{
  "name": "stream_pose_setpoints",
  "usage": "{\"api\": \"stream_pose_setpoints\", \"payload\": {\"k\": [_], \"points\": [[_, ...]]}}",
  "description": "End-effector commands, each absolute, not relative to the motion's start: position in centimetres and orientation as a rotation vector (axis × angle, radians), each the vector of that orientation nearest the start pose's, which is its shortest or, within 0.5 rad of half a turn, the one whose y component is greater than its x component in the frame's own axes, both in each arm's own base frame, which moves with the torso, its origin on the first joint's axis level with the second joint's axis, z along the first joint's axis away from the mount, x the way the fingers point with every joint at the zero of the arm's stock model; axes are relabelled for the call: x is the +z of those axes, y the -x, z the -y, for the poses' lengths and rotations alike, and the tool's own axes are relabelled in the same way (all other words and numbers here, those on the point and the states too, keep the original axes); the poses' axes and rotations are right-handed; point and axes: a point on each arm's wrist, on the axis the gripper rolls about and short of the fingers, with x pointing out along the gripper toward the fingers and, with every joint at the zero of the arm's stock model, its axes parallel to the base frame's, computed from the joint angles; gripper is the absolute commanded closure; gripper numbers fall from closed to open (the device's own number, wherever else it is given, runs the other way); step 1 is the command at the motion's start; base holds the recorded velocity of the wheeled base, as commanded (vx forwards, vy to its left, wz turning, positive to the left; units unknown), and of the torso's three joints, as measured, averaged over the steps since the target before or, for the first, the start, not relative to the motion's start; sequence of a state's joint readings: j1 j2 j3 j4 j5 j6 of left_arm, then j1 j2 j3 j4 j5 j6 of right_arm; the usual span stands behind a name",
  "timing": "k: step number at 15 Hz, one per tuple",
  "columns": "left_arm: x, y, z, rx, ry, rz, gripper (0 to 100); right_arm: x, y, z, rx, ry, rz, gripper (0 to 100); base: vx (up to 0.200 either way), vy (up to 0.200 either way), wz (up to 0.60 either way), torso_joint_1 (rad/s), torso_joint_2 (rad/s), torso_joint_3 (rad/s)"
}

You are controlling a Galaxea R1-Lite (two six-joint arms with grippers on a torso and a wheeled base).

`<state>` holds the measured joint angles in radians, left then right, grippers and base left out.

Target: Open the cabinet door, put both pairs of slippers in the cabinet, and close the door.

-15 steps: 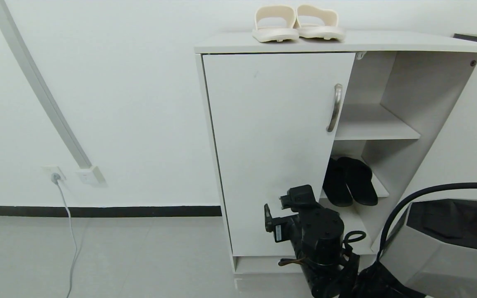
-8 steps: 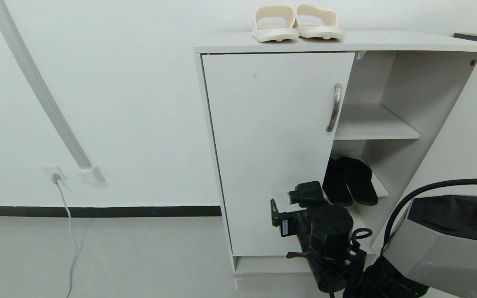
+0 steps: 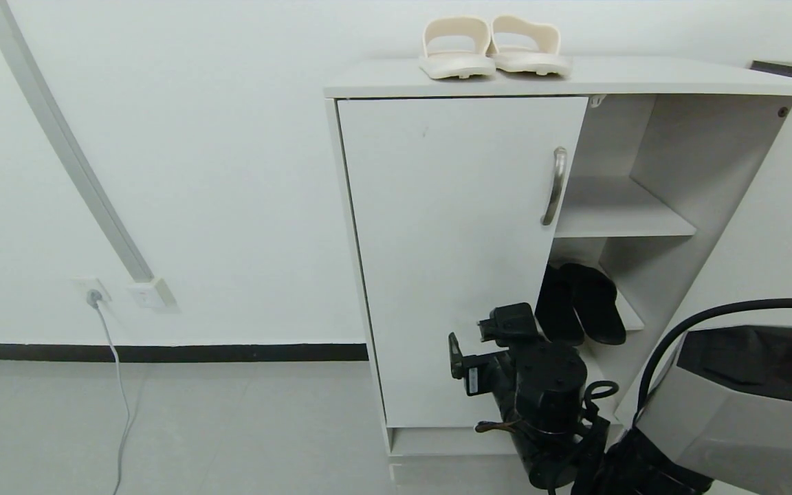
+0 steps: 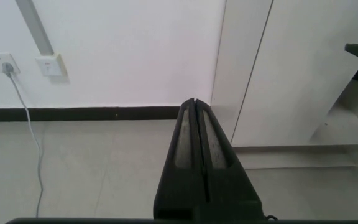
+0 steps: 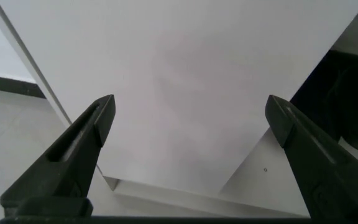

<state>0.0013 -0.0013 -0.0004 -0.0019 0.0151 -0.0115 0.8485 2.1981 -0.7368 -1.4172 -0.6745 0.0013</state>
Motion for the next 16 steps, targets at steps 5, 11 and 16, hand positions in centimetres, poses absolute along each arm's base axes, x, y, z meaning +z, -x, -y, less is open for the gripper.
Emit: {"api": "stream_pose_setpoints", "payload": {"k": [5,11,16], "points": [[7.55,2.28,-0.03,0.017,0.012,0.0,100,7.12,-25.3,-26.58,0.175,0.036,-0.039,0,0.0,0.0,0.0,0.028,-0.39,-0.363],[7.55,2.28,-0.03,0.017,0.012,0.0,100,7.03,-25.29,-26.56,0.173,0.038,-0.041,0,0.0,0.0,0.0,0.116,-0.46,-0.349],[7.55,2.28,-0.03,0.017,0.012,0.0,100,7.02,-25.27,-26.54,0.173,0.038,-0.041,0,0.0,0.0,0.0,0.152,-0.48,-0.317]]}}
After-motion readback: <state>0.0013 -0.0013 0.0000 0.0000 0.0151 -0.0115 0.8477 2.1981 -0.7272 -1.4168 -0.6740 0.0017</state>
